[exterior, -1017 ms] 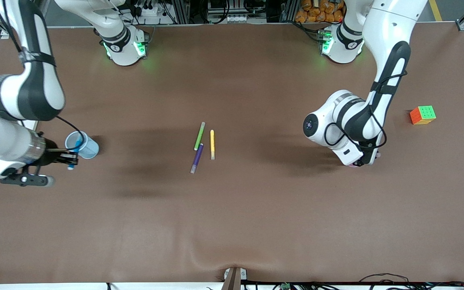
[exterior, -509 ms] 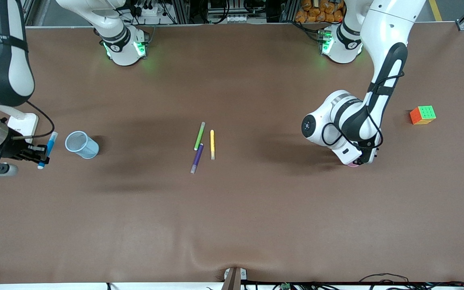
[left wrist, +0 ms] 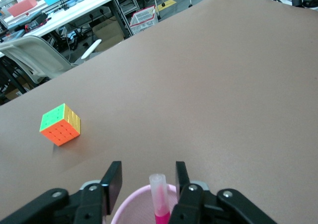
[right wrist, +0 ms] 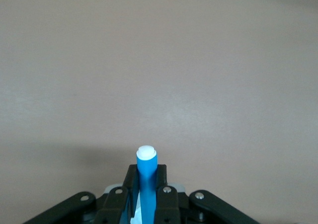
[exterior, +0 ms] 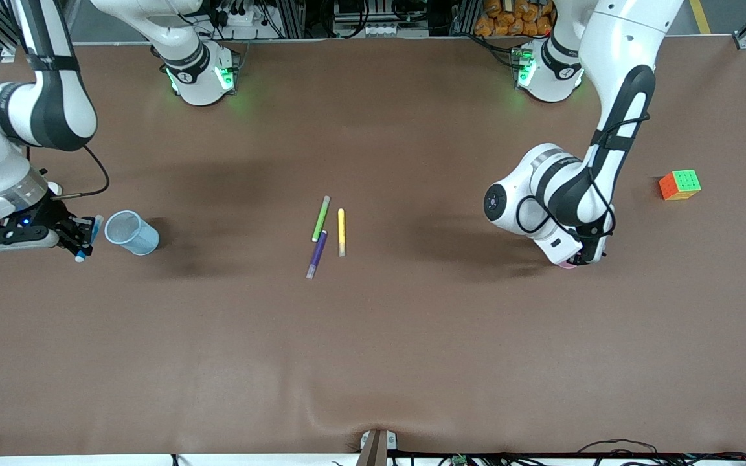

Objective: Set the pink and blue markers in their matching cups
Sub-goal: 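Lower the blue marker into the light-blue cup and open the right gripper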

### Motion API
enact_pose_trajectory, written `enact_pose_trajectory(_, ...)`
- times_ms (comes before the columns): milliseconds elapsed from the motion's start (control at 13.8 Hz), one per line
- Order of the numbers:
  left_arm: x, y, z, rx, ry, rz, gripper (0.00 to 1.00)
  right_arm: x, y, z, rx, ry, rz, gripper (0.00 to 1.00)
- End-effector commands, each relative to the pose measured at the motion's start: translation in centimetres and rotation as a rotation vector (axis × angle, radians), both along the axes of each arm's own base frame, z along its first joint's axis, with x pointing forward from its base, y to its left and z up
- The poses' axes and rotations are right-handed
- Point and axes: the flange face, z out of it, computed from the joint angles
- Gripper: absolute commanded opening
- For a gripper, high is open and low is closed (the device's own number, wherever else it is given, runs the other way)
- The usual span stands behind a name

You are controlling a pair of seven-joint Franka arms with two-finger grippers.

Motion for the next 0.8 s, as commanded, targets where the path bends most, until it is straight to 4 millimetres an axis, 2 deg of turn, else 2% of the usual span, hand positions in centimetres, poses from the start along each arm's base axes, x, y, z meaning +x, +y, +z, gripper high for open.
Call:
enact_pose_trajectory(0, 1.0, -0.6, 3.4, 0.000, 0.017, -0.040, 0.58, -1.7, -0.8, -1.1, -0.036, -0.066, 0.037, 0.00)
enact_pose_trajectory(363, 2.6, -1.0, 10.5, -0.167, 0.149, -0.057, 0.59, -2.0, -0.7, -5.3, -0.057, -0.118, 0.042, 0.00)
enact_pose_trajectory(581, 3.1, 0.2, 15.7, -0.296, 0.220, -0.091, 0.61, -2.2, -0.5, -7.3, -0.063, -0.139, 0.042, 0.00)
enact_pose_trajectory(726, 3.1, 1.5, 19.2, -0.398, 0.267, -0.130, 0.61, -3.1, -0.4, -8.4, -0.059, -0.115, 0.042, 0.00)
